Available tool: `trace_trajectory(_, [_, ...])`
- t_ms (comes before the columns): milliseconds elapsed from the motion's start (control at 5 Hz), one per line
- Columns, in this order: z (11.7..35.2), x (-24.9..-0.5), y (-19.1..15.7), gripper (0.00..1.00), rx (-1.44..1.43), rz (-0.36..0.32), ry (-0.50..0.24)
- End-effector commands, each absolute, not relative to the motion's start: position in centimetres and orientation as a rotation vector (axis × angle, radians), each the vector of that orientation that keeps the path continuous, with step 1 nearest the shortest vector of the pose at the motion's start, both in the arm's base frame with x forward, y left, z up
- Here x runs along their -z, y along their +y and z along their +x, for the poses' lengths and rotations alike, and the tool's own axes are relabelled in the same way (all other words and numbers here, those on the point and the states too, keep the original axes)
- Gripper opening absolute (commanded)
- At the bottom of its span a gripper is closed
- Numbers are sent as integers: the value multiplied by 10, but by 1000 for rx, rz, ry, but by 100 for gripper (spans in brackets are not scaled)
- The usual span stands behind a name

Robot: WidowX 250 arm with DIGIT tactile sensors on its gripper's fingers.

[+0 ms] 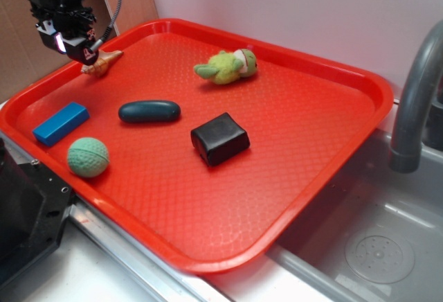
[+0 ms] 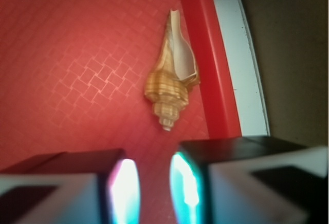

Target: Grab the shell.

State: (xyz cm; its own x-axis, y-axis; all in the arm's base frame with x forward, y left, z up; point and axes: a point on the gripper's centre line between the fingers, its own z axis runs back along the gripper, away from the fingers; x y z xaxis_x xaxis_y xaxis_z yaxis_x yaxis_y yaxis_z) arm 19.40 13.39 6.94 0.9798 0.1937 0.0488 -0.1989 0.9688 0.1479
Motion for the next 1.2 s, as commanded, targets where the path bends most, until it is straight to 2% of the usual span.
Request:
trace_trajectory(0, [202,-67,150,100,-231,192,-97])
trace_trajectory(200, [209,-54,153,100,-204,213,-96])
trace_trajectory(600, [219,-35,162,100,-191,168,-66])
trace_trajectory(800, [225,-25,167,100,-188,170,-43])
trace_trajectory(1000, [225,-23,169,69,-198,171,-47])
